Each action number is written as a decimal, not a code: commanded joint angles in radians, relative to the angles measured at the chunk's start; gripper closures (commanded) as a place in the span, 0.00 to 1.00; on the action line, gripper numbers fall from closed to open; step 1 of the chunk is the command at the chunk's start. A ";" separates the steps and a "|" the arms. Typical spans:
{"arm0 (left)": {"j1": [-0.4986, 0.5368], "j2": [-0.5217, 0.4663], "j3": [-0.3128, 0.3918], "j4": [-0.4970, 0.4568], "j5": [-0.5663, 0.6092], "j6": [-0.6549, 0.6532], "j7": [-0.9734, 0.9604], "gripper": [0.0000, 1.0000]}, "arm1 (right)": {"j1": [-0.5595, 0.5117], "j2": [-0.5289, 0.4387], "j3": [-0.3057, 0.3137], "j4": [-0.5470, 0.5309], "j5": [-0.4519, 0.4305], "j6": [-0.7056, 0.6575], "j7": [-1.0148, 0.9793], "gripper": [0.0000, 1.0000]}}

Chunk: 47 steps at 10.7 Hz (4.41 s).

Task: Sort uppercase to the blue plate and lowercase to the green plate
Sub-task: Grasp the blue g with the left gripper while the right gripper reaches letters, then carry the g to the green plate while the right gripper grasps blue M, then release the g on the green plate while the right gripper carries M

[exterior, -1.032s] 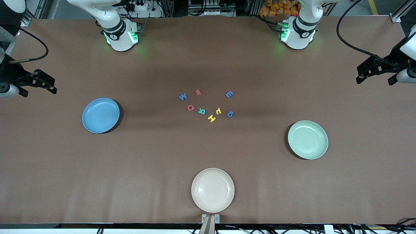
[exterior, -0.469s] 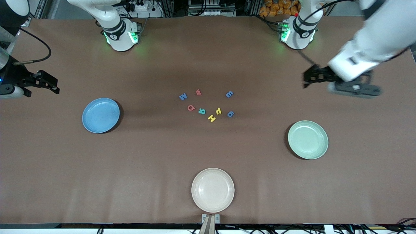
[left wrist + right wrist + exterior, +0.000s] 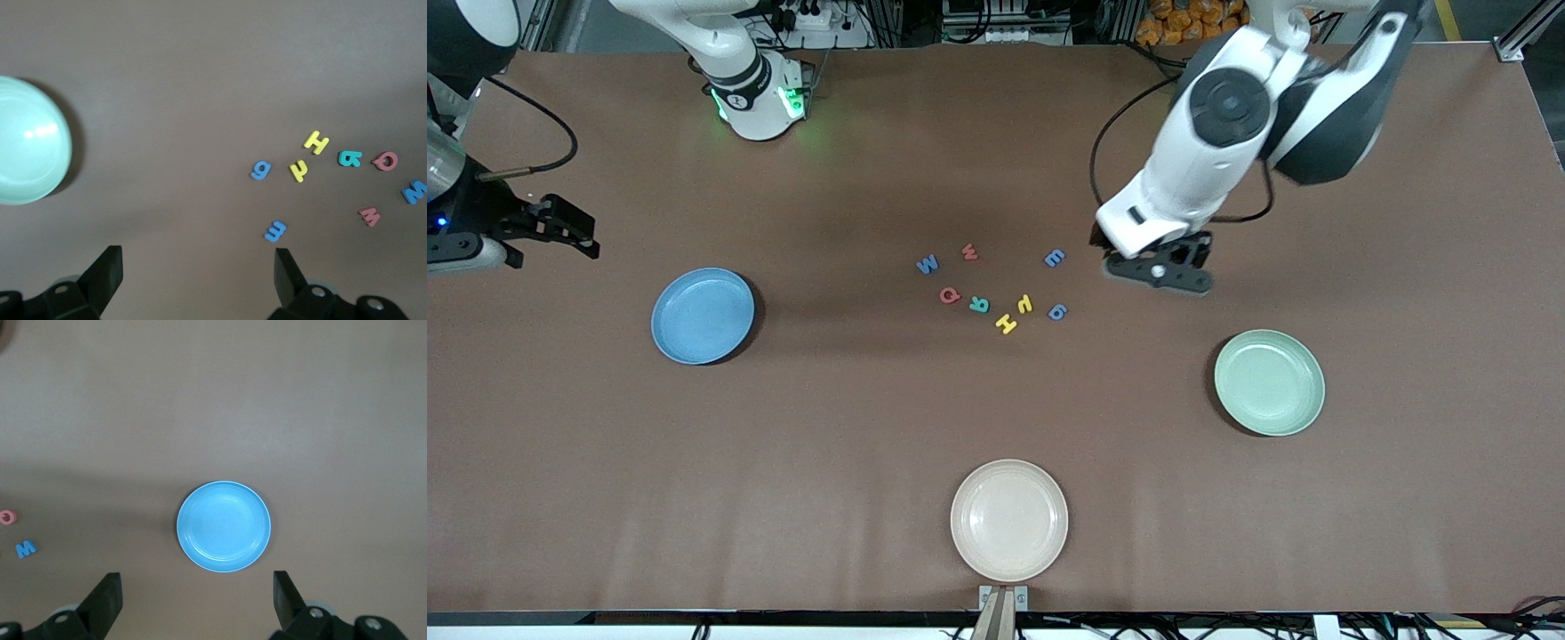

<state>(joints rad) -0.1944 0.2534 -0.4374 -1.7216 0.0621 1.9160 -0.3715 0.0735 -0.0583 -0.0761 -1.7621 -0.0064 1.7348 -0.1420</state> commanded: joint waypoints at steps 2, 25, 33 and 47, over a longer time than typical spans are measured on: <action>-0.034 0.105 -0.017 -0.002 0.056 0.113 0.060 0.00 | 0.073 -0.017 -0.005 -0.074 0.019 0.092 0.071 0.00; -0.123 0.441 -0.009 -0.122 0.473 0.514 0.046 0.32 | 0.658 0.348 -0.004 -0.477 0.020 0.855 0.739 0.01; -0.103 0.339 0.031 -0.131 0.486 0.464 0.045 1.00 | 0.663 0.416 0.128 -0.562 0.005 1.025 0.673 0.03; 0.379 0.297 0.072 -0.115 0.329 0.396 0.148 0.00 | 0.649 0.471 0.127 -0.562 0.003 1.082 0.432 0.51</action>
<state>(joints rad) 0.1973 0.5730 -0.3564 -1.8336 0.4130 2.3179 -0.2099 0.7266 0.4028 0.0417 -2.3241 -0.0016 2.8040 0.3026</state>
